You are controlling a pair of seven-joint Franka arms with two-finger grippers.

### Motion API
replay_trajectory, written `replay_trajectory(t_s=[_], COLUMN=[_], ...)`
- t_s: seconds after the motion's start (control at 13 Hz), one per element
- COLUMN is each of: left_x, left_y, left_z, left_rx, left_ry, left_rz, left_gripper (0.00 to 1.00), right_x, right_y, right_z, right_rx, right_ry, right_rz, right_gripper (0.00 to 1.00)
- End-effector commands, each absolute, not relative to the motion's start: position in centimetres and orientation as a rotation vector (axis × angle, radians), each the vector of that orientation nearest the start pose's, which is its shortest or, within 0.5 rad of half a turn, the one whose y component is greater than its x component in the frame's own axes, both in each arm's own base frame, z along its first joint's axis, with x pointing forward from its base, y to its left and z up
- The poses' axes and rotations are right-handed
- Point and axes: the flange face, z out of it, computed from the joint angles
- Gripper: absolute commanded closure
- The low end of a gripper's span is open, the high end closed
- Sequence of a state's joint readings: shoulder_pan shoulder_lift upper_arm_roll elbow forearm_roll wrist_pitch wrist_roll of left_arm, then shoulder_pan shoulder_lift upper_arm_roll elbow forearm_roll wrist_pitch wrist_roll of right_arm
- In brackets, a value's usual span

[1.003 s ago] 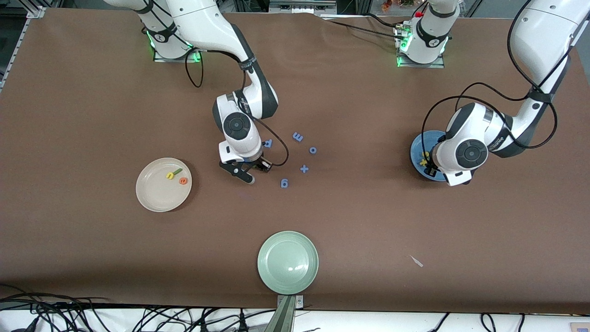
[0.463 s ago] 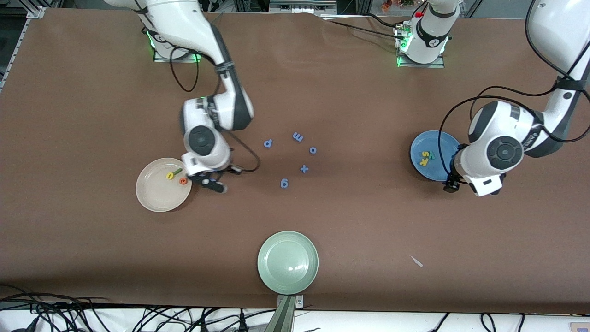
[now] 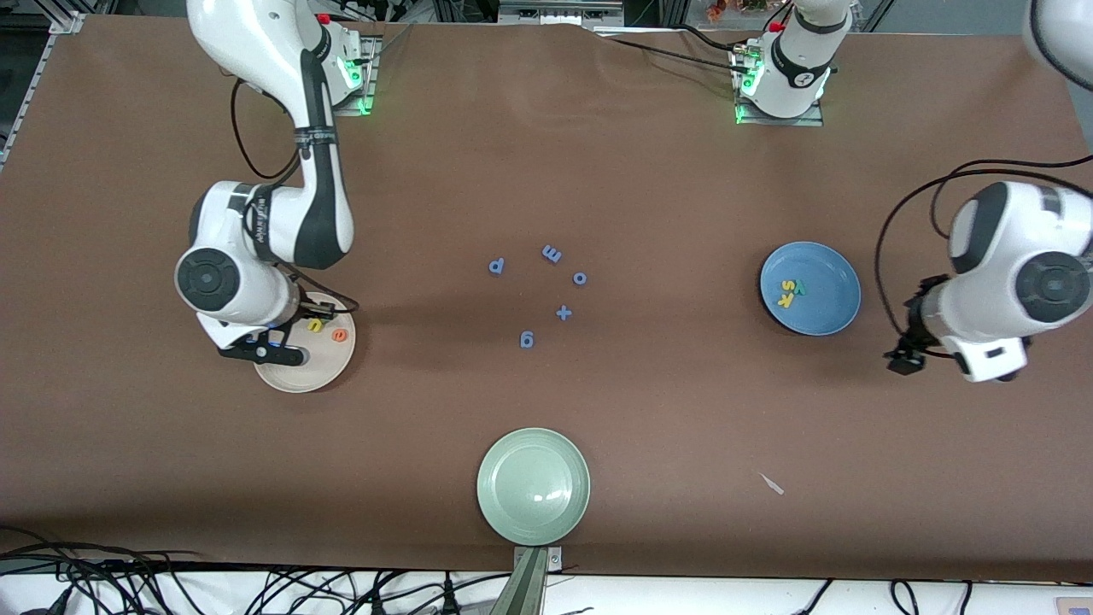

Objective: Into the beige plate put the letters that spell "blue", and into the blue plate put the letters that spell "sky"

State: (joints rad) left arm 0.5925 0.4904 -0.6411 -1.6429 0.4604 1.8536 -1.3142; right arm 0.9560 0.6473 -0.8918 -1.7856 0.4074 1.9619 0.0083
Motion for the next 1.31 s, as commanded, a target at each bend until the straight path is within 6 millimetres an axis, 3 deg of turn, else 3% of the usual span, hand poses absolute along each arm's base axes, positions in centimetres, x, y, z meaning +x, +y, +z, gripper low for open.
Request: replay_trajectory(t_s=[0.0,0.15,0.46,0.62,0.77,0.93,1.0,1.16,1.23], left_x=[65.0,64.3,62.6,60.7,59.0,57.8,57.3,55.9,55.2], left_y=[8.9,9.2,9.0,9.2,8.2,6.9,6.1,4.2,3.9], left_z=[41.3,43.7,48.8,52.7,55.3,57.4,58.6,60.6,61.5], left_rx=[-2.514,-2.543,-2.684,-2.784,-2.923,-3.002,-3.05,-3.102,-3.119], left_ry=[-1.459,-1.369,-1.197,-1.072,-0.904,-0.896,-0.846,-0.636,-0.569], left_rz=[0.071,0.057,0.072,0.095,0.15,0.162,0.147,0.157,0.145], left_gripper=[0.0,0.0,0.0,0.0,0.0,0.0,0.0,0.0,0.0], right_x=[61.1,61.8,64.1,64.9,65.5,65.5,65.1,63.4,62.5], right_y=[9.6,9.4,13.1,14.2,14.2,14.4,13.8,10.8,9.4], right_z=[29.3,31.7,36.8,39.3,41.5,44.2,46.7,49.9,52.8], right_rx=[-3.237,-3.187,-3.169,-3.164,-3.169,-3.171,-3.145,-3.128,-3.135], right_ry=[0.116,0.179,0.287,0.247,0.247,0.23,0.198,0.116,0.048], right_rz=[0.298,0.276,0.168,0.125,0.062,0.047,0.02,0.136,0.11], right_gripper=[0.07,0.01,0.01,0.01,0.0,0.01,0.0,0.0,0.0])
